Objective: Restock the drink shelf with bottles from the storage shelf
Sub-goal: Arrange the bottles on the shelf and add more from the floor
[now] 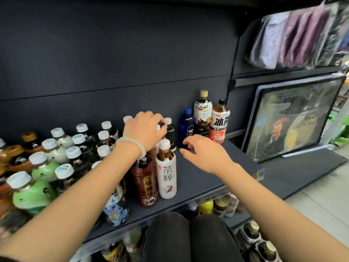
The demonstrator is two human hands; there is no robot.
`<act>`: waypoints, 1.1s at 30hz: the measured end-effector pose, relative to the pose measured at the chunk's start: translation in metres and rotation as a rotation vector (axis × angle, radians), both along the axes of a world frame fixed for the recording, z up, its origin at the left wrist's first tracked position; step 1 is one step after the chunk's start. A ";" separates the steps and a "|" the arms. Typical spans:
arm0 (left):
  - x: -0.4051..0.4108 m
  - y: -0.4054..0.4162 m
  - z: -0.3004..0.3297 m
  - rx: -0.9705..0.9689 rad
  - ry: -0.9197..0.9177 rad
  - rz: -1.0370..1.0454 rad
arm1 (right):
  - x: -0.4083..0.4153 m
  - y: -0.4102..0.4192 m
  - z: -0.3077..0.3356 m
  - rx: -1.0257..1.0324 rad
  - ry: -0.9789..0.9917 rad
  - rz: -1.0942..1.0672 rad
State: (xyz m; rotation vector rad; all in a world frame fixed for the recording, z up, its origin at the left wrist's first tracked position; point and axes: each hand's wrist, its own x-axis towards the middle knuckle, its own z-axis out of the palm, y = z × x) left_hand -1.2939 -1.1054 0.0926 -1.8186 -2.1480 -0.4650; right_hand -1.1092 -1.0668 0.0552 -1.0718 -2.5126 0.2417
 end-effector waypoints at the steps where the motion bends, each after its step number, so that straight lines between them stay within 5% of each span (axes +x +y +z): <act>1: 0.011 -0.007 -0.005 0.017 0.002 -0.003 | 0.012 -0.004 -0.002 0.042 -0.010 -0.033; 5: 0.065 -0.037 -0.035 0.013 -0.008 -0.058 | 0.071 -0.023 -0.025 0.272 -0.080 -0.161; 10: 0.129 -0.060 -0.084 -0.032 0.000 -0.141 | 0.148 -0.054 -0.062 0.308 -0.111 -0.256; 24: 0.317 -0.049 -0.200 -0.250 0.029 -0.524 | 0.339 -0.137 -0.180 0.083 -0.182 -0.750; 33: 0.395 -0.028 -0.306 -0.583 -0.110 -0.558 | 0.376 -0.149 -0.285 -0.229 -0.181 -0.885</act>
